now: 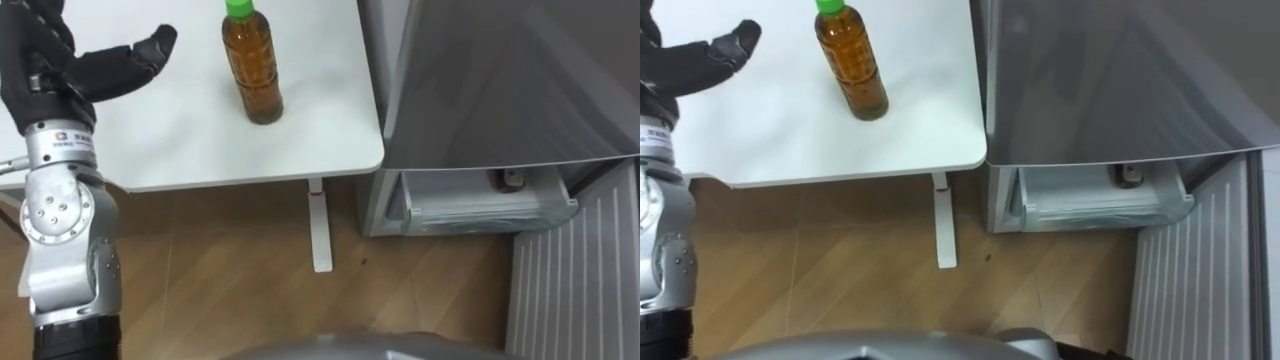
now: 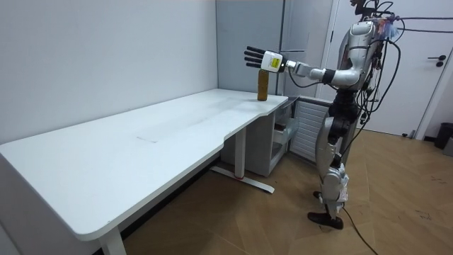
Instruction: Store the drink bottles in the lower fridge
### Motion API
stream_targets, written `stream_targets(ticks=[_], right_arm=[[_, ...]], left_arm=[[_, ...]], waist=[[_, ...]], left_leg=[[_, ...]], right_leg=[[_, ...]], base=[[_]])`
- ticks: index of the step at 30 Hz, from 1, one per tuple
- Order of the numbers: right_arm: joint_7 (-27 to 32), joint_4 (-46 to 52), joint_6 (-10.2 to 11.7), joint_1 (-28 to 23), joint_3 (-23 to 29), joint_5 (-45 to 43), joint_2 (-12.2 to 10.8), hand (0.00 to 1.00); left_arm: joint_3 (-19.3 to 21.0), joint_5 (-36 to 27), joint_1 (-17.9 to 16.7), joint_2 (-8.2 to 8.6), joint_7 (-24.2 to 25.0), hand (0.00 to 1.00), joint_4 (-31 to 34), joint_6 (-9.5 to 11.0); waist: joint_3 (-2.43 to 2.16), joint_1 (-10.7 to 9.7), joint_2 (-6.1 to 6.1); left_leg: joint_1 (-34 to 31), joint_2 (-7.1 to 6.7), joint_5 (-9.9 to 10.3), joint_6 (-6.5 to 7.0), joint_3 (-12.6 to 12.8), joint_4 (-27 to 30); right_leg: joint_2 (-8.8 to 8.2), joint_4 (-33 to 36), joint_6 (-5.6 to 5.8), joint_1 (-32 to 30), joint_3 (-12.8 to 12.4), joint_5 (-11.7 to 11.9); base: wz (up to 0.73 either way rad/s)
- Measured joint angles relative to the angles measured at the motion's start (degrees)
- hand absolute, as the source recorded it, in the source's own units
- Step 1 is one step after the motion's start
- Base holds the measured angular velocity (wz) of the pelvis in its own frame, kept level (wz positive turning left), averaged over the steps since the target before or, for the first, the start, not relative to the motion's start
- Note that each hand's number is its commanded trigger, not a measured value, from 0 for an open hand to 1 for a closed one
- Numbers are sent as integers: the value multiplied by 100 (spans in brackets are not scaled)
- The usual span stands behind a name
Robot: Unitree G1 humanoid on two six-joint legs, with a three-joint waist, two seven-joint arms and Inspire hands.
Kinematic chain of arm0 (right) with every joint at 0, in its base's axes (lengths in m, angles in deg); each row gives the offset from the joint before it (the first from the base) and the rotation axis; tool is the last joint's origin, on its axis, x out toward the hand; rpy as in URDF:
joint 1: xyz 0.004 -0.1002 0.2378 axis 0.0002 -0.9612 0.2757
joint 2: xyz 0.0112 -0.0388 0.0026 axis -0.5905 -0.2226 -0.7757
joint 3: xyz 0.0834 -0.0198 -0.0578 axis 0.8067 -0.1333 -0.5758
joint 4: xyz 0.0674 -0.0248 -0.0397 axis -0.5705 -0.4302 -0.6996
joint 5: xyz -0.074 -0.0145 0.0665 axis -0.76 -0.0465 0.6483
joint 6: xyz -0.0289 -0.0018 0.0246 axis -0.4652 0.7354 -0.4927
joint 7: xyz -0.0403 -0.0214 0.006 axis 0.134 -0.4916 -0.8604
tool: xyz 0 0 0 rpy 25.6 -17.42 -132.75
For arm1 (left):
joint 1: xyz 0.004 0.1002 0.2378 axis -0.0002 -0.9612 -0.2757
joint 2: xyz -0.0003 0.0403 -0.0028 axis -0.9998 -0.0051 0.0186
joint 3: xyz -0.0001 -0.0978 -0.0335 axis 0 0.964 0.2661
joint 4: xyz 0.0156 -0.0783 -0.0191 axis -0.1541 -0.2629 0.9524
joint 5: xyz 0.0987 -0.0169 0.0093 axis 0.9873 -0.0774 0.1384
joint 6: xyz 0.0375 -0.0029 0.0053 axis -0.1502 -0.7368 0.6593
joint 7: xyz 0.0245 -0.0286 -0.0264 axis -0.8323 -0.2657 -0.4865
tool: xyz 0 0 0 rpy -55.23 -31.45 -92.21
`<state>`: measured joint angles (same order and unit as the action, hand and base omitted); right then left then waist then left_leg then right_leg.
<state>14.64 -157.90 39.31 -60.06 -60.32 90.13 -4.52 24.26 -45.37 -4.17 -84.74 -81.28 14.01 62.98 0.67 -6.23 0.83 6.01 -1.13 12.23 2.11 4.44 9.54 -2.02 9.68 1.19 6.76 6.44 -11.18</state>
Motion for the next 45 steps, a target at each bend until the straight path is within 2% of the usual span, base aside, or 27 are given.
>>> stream_targets(ticks=[4,8,15,22,30,32,37,40,45], right_arm=[[15,4,-28,12,-74,37,20,0],[10,13,-64,56,-223,36,31,0],[33,54,-68,62,-224,46,53,0],[157,59,-111,65,-213,-31,140,0],[406,103,-111,97,-213,-219,136,0],[479,125,-112,104,-213,-232,135,0],[543,140,-138,94,-224,-243,135,0],[653,149,-234,102,-224,-252,135,0],[800,155,-235,37,-223,-254,137,0]], left_arm=[[-139,16,1,-9,175,0,-30,-89],[-320,-41,-1,-9,392,0,-80,-289],[-378,-96,-3,-9,636,0,-117,-417],[-366,-83,-2,-13,754,0,-650,-495],[-314,-69,147,-13,623,0,-1074,-493],[-314,-77,221,-13,549,0,-1115,-495],[-332,-282,351,-13,501,0,-1310,-526],[-379,-321,478,-12,502,0,-1501,-561],[-412,-320,703,-12,459,0,-1744,-613]], waist=[[-12,16,14],[-20,21,30],[-9,13,49],[1,4,56],[-4,-12,36],[9,-29,0],[-18,-127,-67],[-23,-152,-93],[-13,-163,-10]], left_leg=[[-27,11,-1,-1,7,24],[-18,21,-1,-2,10,52],[42,33,2,-8,12,45],[61,38,-2,-22,11,27],[-13,38,-3,-23,19,49],[-52,39,-3,-23,20,91],[-67,39,-2,-24,22,100],[-64,40,1,-25,24,95],[-39,41,1,-25,46,83]], right_leg=[[4,3,-8,12,4,6],[5,2,-8,19,0,6],[20,5,-22,80,-2,14],[39,9,-26,112,-32,16],[39,26,-27,42,-33,17],[39,26,-32,21,-28,20],[38,25,-33,25,-33,20],[38,23,-39,19,-33,25],[44,21,-46,16,-91,29]], base=[[0],[0],[0],[0],[0],[0],[1],[0],[-5]])
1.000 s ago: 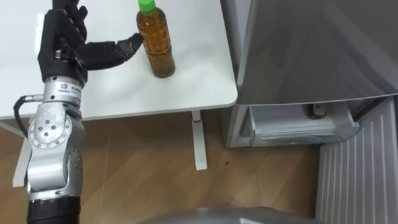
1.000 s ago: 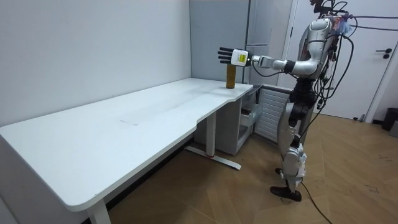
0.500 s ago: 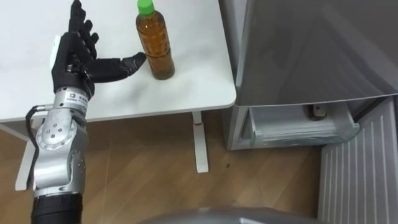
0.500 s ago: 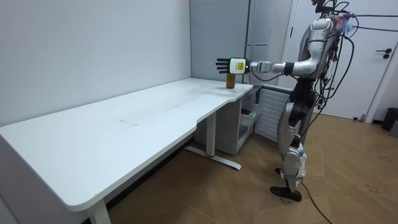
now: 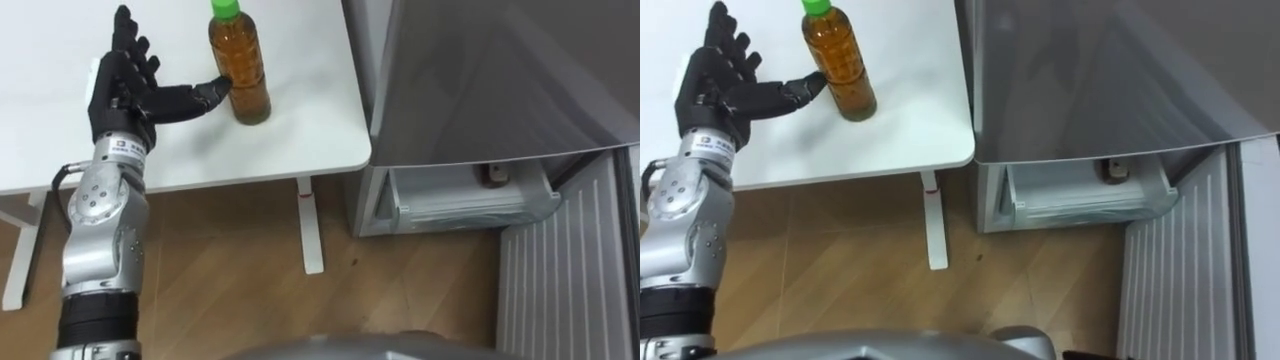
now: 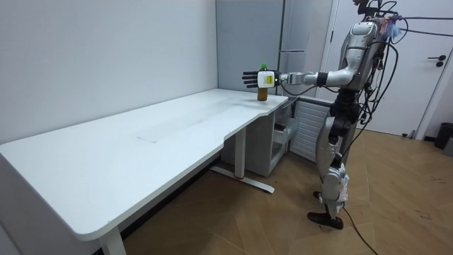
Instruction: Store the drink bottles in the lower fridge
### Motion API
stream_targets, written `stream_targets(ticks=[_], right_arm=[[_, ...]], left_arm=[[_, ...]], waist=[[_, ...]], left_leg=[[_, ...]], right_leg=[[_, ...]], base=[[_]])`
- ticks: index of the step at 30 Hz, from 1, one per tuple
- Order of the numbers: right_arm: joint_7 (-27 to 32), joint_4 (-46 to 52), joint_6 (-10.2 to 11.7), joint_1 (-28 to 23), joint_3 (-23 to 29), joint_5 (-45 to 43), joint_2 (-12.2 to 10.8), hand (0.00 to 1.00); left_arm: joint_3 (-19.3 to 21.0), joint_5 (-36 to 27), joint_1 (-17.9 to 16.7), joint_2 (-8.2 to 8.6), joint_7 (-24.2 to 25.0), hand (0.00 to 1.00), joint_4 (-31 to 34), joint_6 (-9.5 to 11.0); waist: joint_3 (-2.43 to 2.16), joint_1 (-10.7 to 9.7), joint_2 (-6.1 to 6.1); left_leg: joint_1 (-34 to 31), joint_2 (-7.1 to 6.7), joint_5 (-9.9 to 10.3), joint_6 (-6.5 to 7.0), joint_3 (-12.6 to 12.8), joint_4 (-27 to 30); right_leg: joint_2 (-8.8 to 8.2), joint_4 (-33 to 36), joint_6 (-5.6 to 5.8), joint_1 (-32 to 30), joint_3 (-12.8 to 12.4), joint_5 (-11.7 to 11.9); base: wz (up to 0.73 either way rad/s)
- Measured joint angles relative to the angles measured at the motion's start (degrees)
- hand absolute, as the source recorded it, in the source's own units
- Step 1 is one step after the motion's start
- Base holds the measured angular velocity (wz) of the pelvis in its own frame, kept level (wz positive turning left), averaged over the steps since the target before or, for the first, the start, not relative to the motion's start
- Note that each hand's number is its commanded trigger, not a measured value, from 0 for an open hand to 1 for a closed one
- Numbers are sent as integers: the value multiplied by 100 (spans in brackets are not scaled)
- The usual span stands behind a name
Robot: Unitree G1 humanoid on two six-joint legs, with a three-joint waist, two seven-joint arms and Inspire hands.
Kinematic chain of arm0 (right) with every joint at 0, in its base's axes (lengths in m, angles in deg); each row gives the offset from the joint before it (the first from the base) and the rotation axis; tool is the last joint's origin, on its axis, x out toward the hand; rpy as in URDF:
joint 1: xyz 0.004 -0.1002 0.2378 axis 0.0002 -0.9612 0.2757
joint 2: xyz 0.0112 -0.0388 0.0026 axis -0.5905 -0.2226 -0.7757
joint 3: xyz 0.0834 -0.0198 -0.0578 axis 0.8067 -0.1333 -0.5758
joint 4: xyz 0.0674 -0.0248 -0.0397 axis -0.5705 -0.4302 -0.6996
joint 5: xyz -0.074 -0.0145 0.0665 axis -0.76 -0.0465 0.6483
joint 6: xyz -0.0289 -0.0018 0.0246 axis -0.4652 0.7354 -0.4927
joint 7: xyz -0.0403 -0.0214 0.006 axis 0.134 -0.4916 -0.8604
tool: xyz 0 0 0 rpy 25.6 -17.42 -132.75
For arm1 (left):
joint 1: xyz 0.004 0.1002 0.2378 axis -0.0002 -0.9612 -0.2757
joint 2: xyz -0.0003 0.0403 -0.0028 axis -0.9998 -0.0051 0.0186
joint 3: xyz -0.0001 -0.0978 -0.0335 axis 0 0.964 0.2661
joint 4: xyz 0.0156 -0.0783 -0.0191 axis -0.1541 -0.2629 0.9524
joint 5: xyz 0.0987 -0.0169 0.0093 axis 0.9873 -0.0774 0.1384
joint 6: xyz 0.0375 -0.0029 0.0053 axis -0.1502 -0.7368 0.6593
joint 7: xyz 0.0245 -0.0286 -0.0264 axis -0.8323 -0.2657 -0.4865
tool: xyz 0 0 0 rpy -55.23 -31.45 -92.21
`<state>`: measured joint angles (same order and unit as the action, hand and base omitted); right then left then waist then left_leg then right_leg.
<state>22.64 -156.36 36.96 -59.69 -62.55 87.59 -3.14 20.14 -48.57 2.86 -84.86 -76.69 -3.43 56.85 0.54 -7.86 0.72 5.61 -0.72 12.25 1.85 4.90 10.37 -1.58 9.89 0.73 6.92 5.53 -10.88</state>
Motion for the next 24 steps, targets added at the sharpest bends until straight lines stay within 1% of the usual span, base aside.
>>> stream_targets(ticks=[2,6,7,8,13,18,24], right_arm=[[47,5,2,9,1,0,0,0],[47,5,2,13,2,-6,0,0],[47,4,2,20,2,-26,0,0],[47,4,1,25,9,-96,2,0],[56,15,-6,7,8,-176,5,0],[52,18,-67,13,5,-210,5,0],[42,21,-67,45,4,-212,4,0]], left_arm=[[-38,0,73,0,-26,0,-86,-1],[-108,1,109,0,-23,0,-118,-1],[-119,1,109,0,-16,0,-131,-3],[-121,1,108,0,3,0,-160,-16],[-135,2,109,-1,86,0,-225,-37],[-146,4,147,-1,92,0,-251,-48],[-146,7,349,-1,115,0,-251,-87]], waist=[[-4,-15,62],[-21,-70,109],[-14,-79,113],[-2,-108,101],[1,-139,110],[7,-169,100],[26,-171,68]], left_leg=[[9,-2,0,0,0,0],[29,0,-1,-1,0,4],[55,0,-1,-1,5,2],[90,0,0,-1,6,-11],[97,2,0,-1,42,-50],[95,1,0,-1,59,-58],[95,2,0,-1,76,-64]], right_leg=[[0,0,-1,0,-8,1],[5,0,-3,-5,-51,2],[7,0,-4,0,-63,2],[9,1,-4,9,-68,2],[15,8,-4,39,-88,3],[16,15,-4,19,-97,2],[16,12,-4,-6,-96,2]], base=[[0],[0],[0],[-3],[-6],[-1],[0]])
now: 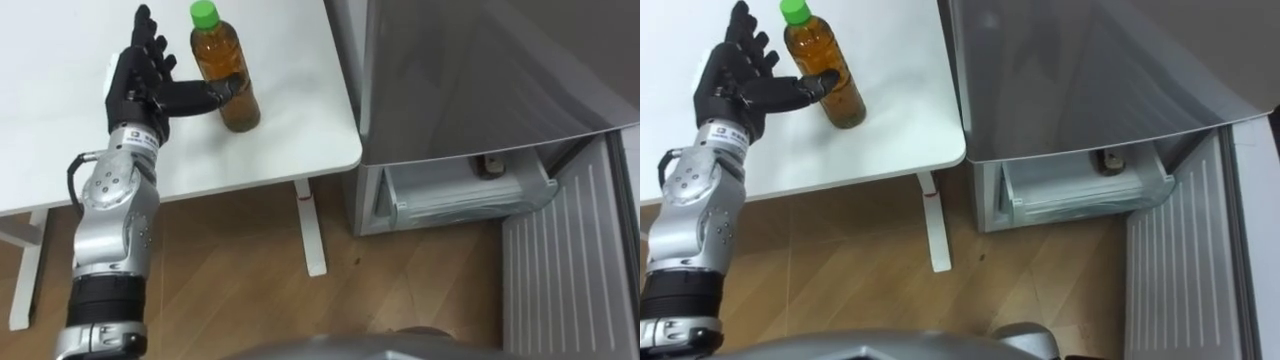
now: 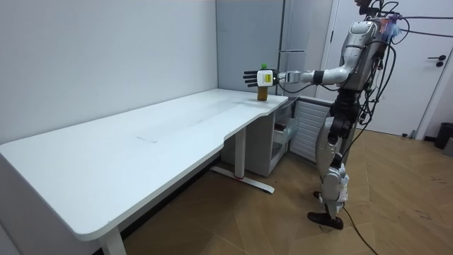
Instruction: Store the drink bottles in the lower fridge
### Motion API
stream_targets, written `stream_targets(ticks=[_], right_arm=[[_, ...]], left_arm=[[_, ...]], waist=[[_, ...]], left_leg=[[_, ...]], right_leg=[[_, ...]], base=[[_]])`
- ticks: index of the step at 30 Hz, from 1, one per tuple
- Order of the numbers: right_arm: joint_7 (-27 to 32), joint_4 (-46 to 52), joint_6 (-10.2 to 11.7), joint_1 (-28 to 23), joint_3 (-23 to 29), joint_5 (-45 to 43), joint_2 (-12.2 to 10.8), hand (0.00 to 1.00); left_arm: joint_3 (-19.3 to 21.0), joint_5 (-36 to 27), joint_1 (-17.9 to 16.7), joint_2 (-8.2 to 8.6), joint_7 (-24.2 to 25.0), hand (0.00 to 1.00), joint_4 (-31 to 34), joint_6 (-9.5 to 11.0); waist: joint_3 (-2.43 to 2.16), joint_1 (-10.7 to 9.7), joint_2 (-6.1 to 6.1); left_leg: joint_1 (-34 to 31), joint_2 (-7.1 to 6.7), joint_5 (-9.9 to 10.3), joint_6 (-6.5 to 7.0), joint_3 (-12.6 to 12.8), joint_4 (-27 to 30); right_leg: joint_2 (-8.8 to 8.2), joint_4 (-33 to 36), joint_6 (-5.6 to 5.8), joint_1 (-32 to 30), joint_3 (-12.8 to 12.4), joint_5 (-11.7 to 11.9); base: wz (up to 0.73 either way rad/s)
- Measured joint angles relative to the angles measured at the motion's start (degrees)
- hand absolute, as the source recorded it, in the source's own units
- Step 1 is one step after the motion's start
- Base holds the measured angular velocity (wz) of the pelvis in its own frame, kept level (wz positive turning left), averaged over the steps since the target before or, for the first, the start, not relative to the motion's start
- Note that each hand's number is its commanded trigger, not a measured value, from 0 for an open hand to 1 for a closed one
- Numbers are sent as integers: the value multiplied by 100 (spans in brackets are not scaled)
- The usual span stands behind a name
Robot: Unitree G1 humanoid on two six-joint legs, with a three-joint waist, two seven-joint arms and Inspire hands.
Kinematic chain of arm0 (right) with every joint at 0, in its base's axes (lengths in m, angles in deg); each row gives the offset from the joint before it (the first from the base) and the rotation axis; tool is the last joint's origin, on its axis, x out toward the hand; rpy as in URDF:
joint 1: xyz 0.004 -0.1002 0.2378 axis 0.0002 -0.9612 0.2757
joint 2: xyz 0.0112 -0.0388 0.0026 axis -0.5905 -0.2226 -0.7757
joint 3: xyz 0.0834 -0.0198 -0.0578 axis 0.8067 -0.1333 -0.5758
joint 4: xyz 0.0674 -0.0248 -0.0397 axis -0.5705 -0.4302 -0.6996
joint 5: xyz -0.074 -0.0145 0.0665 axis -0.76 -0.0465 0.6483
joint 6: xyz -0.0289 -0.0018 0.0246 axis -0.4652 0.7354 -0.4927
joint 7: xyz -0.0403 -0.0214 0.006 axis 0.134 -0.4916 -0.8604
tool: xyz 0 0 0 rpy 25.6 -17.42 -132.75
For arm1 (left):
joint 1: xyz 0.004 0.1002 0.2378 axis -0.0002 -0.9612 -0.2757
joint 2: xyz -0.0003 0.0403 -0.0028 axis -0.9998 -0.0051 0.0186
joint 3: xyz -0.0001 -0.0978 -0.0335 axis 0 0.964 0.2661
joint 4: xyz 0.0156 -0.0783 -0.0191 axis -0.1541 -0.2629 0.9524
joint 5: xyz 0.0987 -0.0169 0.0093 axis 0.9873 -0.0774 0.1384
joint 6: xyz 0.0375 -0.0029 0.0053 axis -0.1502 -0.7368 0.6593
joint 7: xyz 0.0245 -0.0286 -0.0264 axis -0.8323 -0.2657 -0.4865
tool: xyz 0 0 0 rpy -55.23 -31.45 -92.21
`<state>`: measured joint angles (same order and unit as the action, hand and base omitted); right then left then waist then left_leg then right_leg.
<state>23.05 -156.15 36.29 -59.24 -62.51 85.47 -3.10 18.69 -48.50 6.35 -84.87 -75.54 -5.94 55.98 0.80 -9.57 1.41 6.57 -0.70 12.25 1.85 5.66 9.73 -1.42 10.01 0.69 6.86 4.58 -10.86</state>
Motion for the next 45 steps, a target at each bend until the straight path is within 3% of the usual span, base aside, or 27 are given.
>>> stream_targets(ticks=[15,27,38,45], right_arm=[[-17,-3,1,33,-1,0,0,0],[-208,5,-16,28,18,3,-1,0],[-206,31,-194,30,71,-168,37,0],[-195,46,-385,29,117,-209,81,0]], left_arm=[[-1,-5,216,-50,141,0,-326,-46],[6,-123,515,-281,409,0,-1062,-77],[3,-698,634,-668,564,0,-1395,-460],[-12,-699,696,-670,632,0,-1480,-566]], waist=[[-12,-4,4],[-34,-133,7],[-84,-255,86],[-60,-292,151]], left_leg=[[-7,5,0,0,29,-11],[0,6,0,0,39,-11],[19,29,0,0,212,2],[21,43,4,-6,230,-5]], right_leg=[[5,-7,0,-15,-19,0],[12,5,0,1,-80,0],[34,69,-7,-89,-233,4],[57,86,-15,-96,-287,8]], base=[[0],[0],[-8],[-4]])
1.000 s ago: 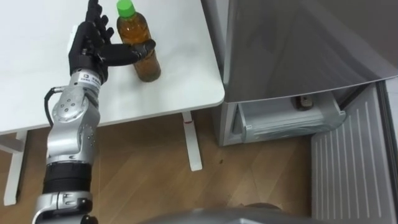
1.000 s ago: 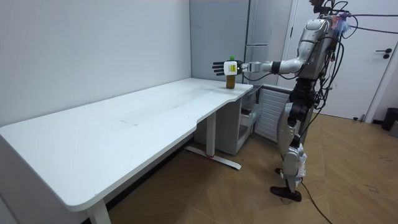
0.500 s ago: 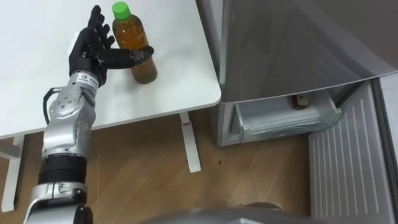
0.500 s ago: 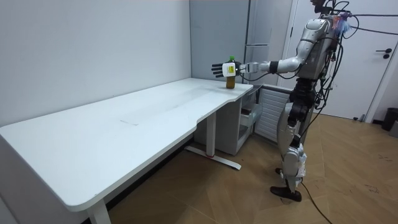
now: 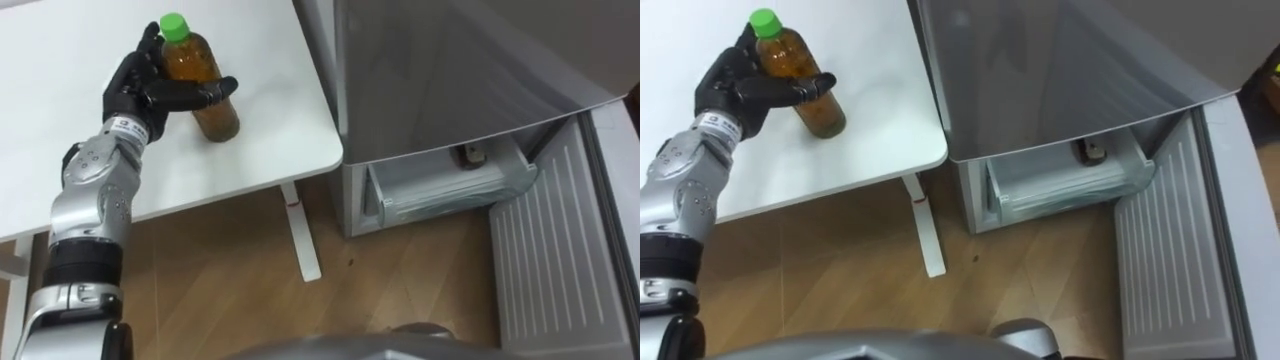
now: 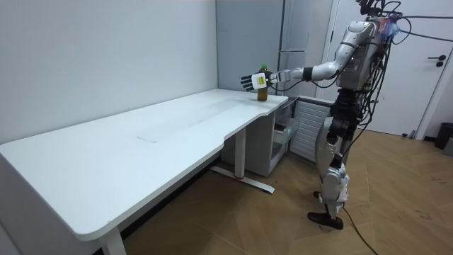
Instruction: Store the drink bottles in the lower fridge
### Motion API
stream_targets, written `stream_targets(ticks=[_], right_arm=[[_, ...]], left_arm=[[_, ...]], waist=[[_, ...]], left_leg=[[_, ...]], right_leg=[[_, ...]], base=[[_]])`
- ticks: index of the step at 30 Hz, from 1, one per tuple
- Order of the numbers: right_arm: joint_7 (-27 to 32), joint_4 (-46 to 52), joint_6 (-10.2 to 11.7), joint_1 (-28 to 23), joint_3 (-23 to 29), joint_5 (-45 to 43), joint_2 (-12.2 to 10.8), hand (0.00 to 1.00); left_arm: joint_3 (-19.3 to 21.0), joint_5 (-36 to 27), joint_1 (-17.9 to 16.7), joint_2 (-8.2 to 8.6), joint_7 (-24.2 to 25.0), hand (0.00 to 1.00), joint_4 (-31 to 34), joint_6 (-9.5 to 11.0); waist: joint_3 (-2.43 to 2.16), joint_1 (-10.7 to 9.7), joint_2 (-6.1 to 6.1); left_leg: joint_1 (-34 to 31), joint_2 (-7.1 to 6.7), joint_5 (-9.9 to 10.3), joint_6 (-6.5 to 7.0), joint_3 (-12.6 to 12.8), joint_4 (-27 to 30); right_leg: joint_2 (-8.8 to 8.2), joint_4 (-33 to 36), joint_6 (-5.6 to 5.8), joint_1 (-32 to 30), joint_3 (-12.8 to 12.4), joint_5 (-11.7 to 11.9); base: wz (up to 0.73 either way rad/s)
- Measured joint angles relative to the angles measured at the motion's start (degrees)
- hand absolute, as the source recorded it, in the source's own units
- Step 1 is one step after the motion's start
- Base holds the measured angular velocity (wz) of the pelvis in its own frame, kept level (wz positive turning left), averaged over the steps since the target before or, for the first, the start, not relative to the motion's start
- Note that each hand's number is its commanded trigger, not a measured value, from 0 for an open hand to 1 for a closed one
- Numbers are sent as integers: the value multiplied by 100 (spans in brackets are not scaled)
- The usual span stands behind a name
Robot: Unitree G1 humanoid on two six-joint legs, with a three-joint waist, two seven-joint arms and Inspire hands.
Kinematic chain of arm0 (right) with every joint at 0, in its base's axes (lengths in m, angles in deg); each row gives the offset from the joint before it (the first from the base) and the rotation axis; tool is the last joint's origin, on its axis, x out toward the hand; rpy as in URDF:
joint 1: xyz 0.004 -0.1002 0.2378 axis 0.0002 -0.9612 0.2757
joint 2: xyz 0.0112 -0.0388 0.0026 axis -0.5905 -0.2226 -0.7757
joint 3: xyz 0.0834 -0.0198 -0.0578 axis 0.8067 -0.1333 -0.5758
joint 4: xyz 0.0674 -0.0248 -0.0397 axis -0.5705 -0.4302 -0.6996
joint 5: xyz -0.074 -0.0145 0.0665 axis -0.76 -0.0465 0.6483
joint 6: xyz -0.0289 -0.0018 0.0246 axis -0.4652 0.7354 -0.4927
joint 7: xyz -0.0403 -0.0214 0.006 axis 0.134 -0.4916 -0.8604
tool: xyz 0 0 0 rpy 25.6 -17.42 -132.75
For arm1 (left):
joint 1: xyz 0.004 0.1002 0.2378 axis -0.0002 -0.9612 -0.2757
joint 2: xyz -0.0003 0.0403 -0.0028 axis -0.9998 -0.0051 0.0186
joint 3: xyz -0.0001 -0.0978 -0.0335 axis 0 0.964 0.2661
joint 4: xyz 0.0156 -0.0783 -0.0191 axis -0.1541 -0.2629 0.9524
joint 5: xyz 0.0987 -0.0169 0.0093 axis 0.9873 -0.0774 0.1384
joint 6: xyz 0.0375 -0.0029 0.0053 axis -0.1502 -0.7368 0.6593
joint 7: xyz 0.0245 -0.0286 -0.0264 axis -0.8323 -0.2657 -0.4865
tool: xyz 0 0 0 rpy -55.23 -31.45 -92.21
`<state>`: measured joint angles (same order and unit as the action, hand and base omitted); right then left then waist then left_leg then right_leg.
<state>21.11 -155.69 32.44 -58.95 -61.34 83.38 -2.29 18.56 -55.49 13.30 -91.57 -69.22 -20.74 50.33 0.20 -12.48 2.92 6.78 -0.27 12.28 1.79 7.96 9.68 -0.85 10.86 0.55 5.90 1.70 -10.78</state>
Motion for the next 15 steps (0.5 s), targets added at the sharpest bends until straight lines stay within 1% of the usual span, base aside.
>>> stream_targets(ticks=[2,4,5,10,11,12,13,15], right_arm=[[-4,107,-53,-28,3,-2,17,0],[-2,182,-45,-42,8,-3,53,0],[1,184,-41,-41,12,-3,74,0],[17,183,-47,-41,13,-3,82,0],[18,183,-48,-42,13,-3,81,0],[22,183,-48,-45,13,-3,82,0],[32,183,-48,-45,14,-3,82,0],[53,183,-49,-47,15,-3,85,0]], left_arm=[[-6,0,0,0,21,0,-6,-32],[-6,3,13,0,44,0,-3,-72],[-6,3,60,-1,62,0,-3,-106],[-6,2,248,-26,62,0,-3,-130],[-6,2,263,-26,62,15,-3,-130],[-5,2,290,-27,62,73,-3,-130],[-5,2,315,-27,62,100,-3,-130],[-6,2,334,-27,62,100,-3,-130]], waist=[[5,-3,6],[3,-13,9],[5,-19,4],[8,1,0],[8,0,0],[8,3,0],[8,5,0],[9,-1,-1]], left_leg=[[-16,7,0,-2,1,4],[-16,7,0,-2,2,8],[-16,6,0,-2,2,8],[-10,5,0,-3,3,7],[-10,6,0,-3,3,7],[-8,6,0,-3,4,6],[-8,7,0,-3,6,6],[-9,6,0,-3,5,4]], right_leg=[[8,-1,-7,-17,-5,4],[9,-6,-7,-16,-10,4],[8,-10,-7,-14,-11,4],[7,-14,-6,-19,-15,3],[7,-14,-6,-20,-15,3],[7,-13,-6,-25,-16,3],[7,-12,-6,-32,-18,4],[8,-12,-6,-34,-21,4]], base=[[0],[0],[0],[0],[0],[0],[0],[0]])
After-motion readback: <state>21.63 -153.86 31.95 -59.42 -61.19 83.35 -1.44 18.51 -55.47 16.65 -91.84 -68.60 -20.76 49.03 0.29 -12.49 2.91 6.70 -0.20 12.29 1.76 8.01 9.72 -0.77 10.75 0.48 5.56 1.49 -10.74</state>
